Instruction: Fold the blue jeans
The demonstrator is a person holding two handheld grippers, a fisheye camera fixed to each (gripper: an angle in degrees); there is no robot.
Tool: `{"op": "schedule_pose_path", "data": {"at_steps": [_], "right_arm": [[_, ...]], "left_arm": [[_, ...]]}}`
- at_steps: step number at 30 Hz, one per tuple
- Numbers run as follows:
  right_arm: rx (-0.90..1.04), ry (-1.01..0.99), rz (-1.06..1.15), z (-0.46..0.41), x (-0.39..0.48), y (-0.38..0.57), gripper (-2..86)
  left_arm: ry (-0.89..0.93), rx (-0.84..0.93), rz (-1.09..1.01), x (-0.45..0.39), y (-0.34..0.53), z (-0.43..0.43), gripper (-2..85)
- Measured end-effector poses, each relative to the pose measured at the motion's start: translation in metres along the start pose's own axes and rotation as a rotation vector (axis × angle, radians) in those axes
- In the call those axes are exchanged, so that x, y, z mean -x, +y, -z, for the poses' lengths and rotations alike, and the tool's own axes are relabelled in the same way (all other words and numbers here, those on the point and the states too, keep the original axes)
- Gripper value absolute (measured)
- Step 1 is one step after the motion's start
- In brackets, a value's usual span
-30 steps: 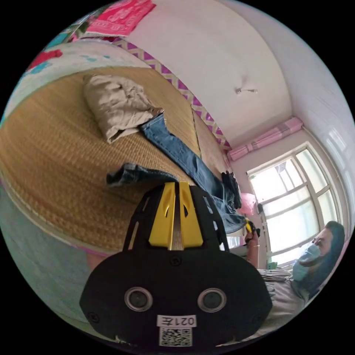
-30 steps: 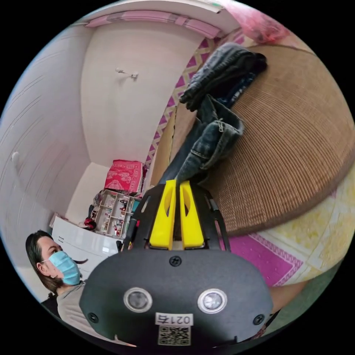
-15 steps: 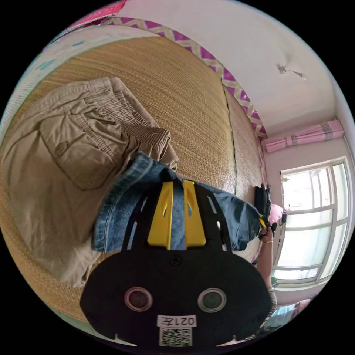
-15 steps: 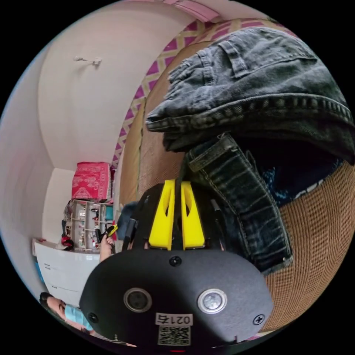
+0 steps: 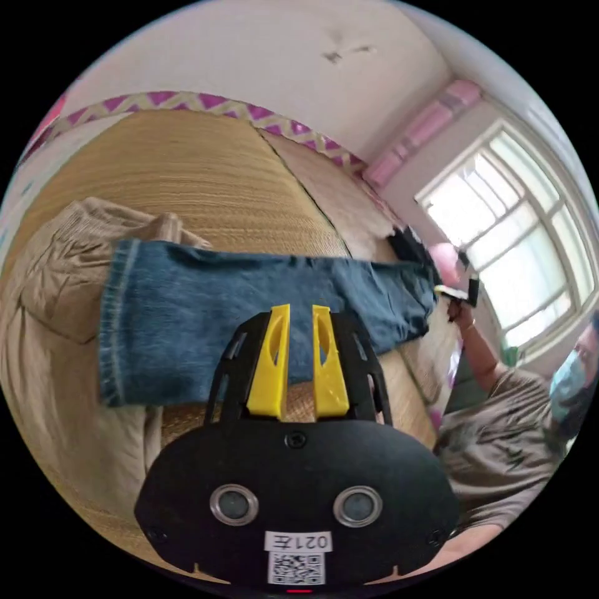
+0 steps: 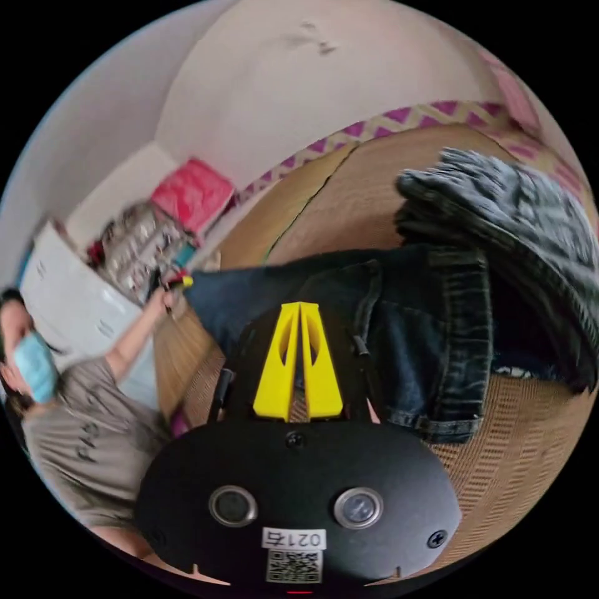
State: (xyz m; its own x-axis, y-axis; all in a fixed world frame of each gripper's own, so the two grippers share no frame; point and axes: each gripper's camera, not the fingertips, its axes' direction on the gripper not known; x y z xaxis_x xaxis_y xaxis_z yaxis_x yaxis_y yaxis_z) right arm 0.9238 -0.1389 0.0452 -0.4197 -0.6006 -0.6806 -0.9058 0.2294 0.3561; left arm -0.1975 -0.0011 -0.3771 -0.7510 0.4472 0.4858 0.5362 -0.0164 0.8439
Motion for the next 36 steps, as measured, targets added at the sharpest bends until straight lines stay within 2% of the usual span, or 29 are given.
{"op": "schedule_pose_path", "data": {"at_steps": [1, 2, 3, 4, 5, 7, 10, 13, 16, 19, 22, 29, 32, 36], "right_arm": [[0.099, 0.125, 0.118, -0.026, 0.030, -0.001, -0.4], [0.166, 0.223, 0.150, -0.042, 0.040, -0.001, -0.5], [0.257, 0.377, 0.185, -0.071, 0.049, 0.004, -0.6], [0.231, 0.387, 0.164, -0.073, 0.051, 0.005, -0.6], [0.239, 0.371, 0.127, -0.070, 0.049, 0.001, -0.6], [0.312, 0.363, 0.083, -0.065, 0.051, -0.017, -0.6], [0.303, 0.405, 0.118, -0.060, 0.063, -0.020, -0.6], [0.240, 0.430, 0.073, -0.039, 0.079, -0.015, -0.6], [0.176, 0.352, 0.094, -0.018, 0.107, 0.001, -0.6], [0.164, 0.290, 0.095, -0.008, 0.127, 0.018, -0.6], [0.143, 0.223, 0.080, 0.005, 0.137, 0.033, -0.6], [0.102, 0.142, 0.030, 0.036, 0.132, 0.073, -0.6], [0.095, 0.176, -0.005, 0.045, 0.115, 0.094, -0.6], [0.056, 0.155, -0.092, 0.060, 0.074, 0.127, -0.6]], "left_arm": [[-0.098, 0.138, 0.003, -0.007, 0.005, -0.038, 1.3], [-0.101, 0.135, 0.008, -0.005, 0.010, -0.044, 0.7], [-0.047, 0.072, 0.112, 0.015, 0.019, -0.032, -0.2], [0.058, 0.081, 0.197, 0.040, 0.025, -0.026, -0.5], [0.083, 0.080, 0.226, 0.049, 0.029, -0.021, -0.6], [0.002, 0.043, 0.238, 0.057, 0.048, 0.014, -0.7], [-0.094, -0.076, 0.301, 0.057, 0.092, 0.072, -0.1], [-0.026, -0.199, 0.498, 0.078, 0.147, 0.109, 3.9], [0.138, -0.295, 0.662, 0.105, 0.182, 0.119, 11.0], [0.143, -0.320, 0.738, 0.115, 0.182, 0.115, 13.6], [0.176, -0.391, 0.787, 0.119, 0.174, 0.108, 12.6], [0.204, -0.534, 0.823, 0.098, 0.166, 0.107, 2.3], [0.206, -0.619, 0.753, 0.058, 0.162, 0.129, -0.1], [0.154, -0.685, 0.561, -0.042, 0.117, 0.190, -0.8]]}}
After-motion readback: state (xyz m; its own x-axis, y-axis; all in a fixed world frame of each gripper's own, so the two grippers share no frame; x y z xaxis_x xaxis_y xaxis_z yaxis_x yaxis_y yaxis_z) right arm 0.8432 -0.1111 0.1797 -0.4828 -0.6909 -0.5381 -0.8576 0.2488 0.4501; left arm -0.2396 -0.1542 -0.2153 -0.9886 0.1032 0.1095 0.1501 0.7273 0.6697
